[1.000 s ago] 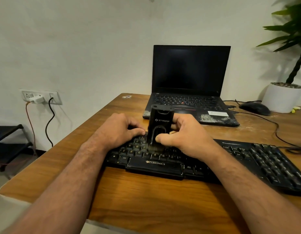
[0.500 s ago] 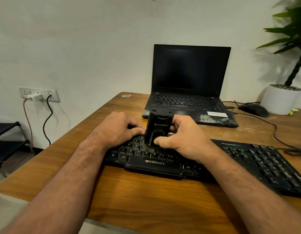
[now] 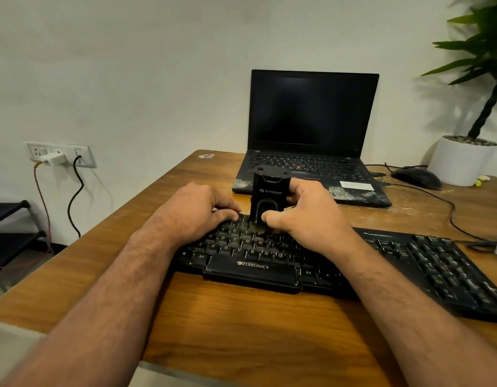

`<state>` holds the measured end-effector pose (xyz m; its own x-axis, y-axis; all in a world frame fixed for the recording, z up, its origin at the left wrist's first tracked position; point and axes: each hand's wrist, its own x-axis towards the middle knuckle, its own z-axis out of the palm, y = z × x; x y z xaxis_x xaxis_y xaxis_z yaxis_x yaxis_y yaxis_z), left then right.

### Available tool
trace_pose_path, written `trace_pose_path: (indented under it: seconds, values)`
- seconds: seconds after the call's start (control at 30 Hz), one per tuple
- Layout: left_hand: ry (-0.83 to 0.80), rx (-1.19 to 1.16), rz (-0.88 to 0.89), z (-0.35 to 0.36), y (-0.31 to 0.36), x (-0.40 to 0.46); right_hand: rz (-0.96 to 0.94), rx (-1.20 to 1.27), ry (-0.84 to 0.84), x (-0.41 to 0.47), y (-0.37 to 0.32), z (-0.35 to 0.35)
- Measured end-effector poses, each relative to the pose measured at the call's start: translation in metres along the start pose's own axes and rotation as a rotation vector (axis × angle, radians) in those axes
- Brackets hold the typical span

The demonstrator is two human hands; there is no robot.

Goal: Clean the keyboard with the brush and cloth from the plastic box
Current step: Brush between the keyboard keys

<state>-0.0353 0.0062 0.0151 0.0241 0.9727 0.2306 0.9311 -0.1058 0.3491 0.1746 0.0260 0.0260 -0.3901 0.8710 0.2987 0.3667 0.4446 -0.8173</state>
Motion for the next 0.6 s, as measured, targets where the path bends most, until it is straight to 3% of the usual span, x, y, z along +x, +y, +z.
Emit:
trace_pose_path:
  seconds: [0.17, 0.33, 0.4, 0.5, 0.6]
  values:
    - [-0.011, 0.024, 0.044, -0.001, 0.001, -0.002, -0.001, 0.16, -0.284, -0.01, -0.006, -0.004]
    - [-0.012, -0.006, 0.022, 0.001, -0.004, 0.002, 0.027, -0.032, -0.012, -0.001, -0.003, 0.005]
    - [-0.008, -0.014, 0.024, 0.0, -0.003, 0.001, 0.001, -0.004, -0.05, -0.003, -0.003, 0.002]
    - [0.02, 0.045, 0.057, -0.001, -0.001, 0.0, -0.023, 0.12, -0.264, -0.012, -0.007, 0.001]
    - [0.006, 0.015, 0.052, 0.0, -0.004, 0.001, -0.027, -0.013, -0.124, -0.006, -0.004, 0.004]
